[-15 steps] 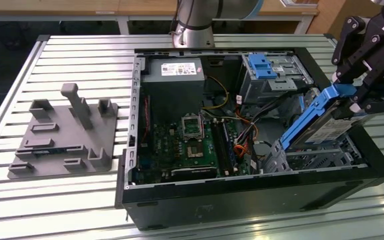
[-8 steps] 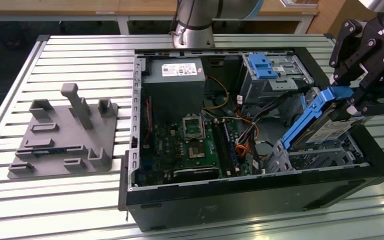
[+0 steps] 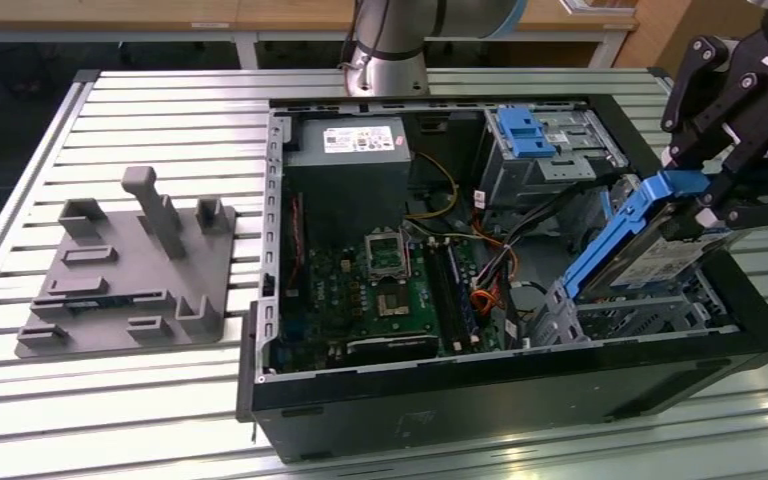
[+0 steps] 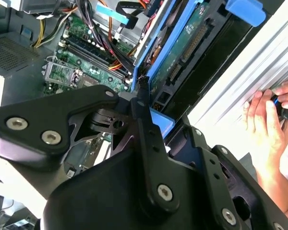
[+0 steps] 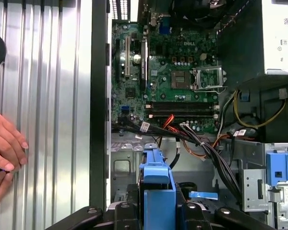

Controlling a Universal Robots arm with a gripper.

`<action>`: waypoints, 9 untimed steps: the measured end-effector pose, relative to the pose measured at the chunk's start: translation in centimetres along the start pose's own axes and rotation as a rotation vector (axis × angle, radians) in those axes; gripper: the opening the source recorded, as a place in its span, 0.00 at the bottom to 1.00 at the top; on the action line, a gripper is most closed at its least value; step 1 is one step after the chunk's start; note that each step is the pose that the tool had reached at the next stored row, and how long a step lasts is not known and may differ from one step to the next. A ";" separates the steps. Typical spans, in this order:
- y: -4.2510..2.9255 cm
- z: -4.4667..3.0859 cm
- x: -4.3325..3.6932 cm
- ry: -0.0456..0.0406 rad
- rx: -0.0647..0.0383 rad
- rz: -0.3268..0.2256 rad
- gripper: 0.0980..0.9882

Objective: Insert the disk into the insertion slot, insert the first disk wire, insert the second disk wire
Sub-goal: 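Insert the disk into the insertion slot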

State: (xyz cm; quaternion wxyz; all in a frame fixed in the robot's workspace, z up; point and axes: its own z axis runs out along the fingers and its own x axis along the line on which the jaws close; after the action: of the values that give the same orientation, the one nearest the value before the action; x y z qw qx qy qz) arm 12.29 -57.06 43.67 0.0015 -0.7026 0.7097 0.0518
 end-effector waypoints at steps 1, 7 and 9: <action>-0.03 -0.01 -0.01 -0.0001 -0.003 0.002 0.30; -0.43 0.53 0.03 -0.0010 -0.010 0.012 0.30; -0.54 0.84 0.06 -0.0013 -0.009 0.015 0.30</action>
State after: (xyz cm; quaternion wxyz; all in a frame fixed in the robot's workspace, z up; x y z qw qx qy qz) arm 12.76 -57.06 42.78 -0.0018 -0.6971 0.7148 0.0556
